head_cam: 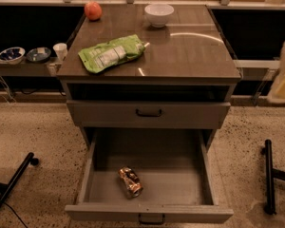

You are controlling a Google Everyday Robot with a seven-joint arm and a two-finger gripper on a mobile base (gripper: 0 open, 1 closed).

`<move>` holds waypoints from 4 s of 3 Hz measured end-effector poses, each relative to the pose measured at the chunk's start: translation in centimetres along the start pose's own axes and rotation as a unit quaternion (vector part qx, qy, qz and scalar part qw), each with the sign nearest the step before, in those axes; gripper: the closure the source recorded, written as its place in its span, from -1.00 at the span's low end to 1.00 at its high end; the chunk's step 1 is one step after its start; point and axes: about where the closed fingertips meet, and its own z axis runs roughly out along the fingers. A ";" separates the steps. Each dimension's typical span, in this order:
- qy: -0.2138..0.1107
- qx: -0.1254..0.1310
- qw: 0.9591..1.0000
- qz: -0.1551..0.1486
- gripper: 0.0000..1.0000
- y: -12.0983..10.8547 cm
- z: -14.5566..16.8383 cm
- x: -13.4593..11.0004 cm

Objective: Pick orange can from middle drawer and place on counter

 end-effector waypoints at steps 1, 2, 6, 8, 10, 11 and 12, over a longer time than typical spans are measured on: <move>0.005 0.016 1.000 -0.006 -1.00 -0.3 -1.0 0.1; -0.024 -0.019 1.000 -0.002 -1.00 0.6 3.1 -2.1; -0.209 -0.146 0.966 0.046 -1.00 13.2 25.6 -16.0; -0.254 -0.146 0.952 0.094 -1.00 17.4 32.7 -16.3; -0.245 -0.124 0.958 0.085 -1.00 20.2 41.5 -9.7; -0.268 -0.076 0.958 0.075 -1.00 19.5 47.7 -6.9; -0.277 -0.100 0.952 0.083 -1.00 21.9 50.0 -7.0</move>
Offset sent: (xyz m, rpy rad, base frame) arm 0.0650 0.1140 -0.1640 0.2849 0.2653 0.1436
